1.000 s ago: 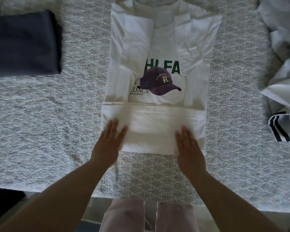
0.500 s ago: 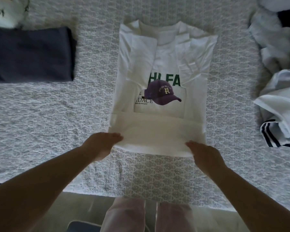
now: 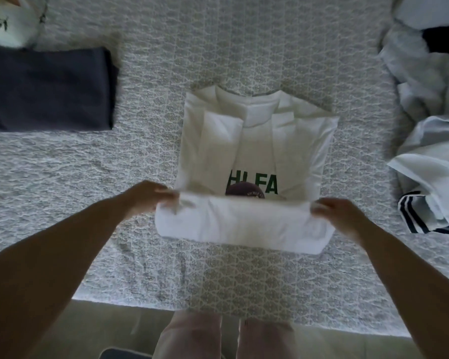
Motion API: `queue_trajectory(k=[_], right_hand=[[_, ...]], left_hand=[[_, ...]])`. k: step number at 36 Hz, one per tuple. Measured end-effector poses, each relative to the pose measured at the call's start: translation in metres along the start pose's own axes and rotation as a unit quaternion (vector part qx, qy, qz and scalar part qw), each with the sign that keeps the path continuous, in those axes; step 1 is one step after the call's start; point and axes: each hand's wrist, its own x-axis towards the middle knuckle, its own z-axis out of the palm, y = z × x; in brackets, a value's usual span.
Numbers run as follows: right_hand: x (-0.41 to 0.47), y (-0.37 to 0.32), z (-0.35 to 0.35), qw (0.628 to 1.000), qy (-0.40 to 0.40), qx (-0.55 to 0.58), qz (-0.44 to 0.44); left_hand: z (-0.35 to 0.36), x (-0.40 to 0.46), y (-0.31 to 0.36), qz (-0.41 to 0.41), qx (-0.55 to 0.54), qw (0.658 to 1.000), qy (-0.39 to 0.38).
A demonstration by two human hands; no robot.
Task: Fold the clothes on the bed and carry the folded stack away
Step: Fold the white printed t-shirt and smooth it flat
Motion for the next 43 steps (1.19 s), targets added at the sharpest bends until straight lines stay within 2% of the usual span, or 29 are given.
queue_trajectory(k=[1,2,4,5,7,8,10,13,18,21,23,25,30,32,34,35,37,40,43], right_hand=[[0.002,0.001,-0.002,0.99,0.089,0.109,0.003],[0.005,0.003,-0.002,0.965,0.147,0.217,0.015],[0.011,0.008,0.004,0.905,0.172,0.388,0.045],[0.013,0.012,0.01,0.897,0.158,0.41,0.058],[0.016,0.019,0.026,0.936,0.107,0.32,0.103],[0.017,0.024,0.035,0.957,0.1,0.243,0.126],[0.018,0.028,0.051,0.973,0.117,0.129,0.155],[0.019,0.029,0.061,0.975,0.125,0.092,0.162],[0.019,0.031,0.059,0.978,0.102,0.019,0.179],[0.016,0.033,0.057,0.979,0.151,0.038,0.13],[0.011,0.033,0.057,0.974,0.195,0.048,0.107],[0.008,0.033,0.059,0.973,0.205,0.039,0.101],[0.005,0.032,0.064,0.973,0.174,-0.001,0.153],[0.007,0.03,0.067,0.967,0.158,-0.043,0.194],[0.006,0.023,0.071,0.953,0.189,-0.09,0.218],[0.005,0.019,0.073,0.943,0.228,-0.125,0.207],[0.003,0.011,0.079,0.927,0.292,-0.205,0.118],[0.005,-0.004,0.092,0.911,0.309,-0.262,-0.074],[0.012,-0.014,0.105,0.905,0.258,-0.294,-0.166]], left_hand=[[-0.002,0.004,0.004,0.004,-0.085,0.995,0.043],[-0.003,0.007,0.007,0.011,-0.157,0.985,0.076],[0.001,0.015,0.011,0.02,-0.241,0.964,0.109],[0.005,0.019,0.011,0.017,-0.249,0.962,0.11],[0.018,0.025,0.007,-0.001,-0.193,0.977,0.094],[0.025,0.027,0.002,-0.013,-0.144,0.986,0.082],[0.039,0.03,-0.01,-0.048,-0.066,0.994,0.07],[0.054,0.032,-0.025,-0.079,-0.026,0.993,0.084],[0.065,0.03,-0.04,-0.066,0.073,0.986,0.132],[0.068,0.026,-0.04,-0.022,0.071,0.979,0.191],[0.07,0.023,-0.039,0.014,0.108,0.965,0.238],[0.073,0.022,-0.04,0.017,0.133,0.958,0.255],[0.079,0.027,-0.044,-0.089,0.107,0.966,0.215],[0.081,0.028,-0.043,-0.099,0.073,0.963,0.242],[0.083,0.025,-0.039,-0.075,0.066,0.946,0.309],[0.085,0.024,-0.036,-0.051,0.101,0.93,0.351],[0.091,0.02,-0.027,0.043,0.209,0.89,0.402],[0.105,0.02,-0.009,0.208,0.34,0.845,0.355],[0.122,0.026,0.015,0.279,0.389,0.833,0.276]])
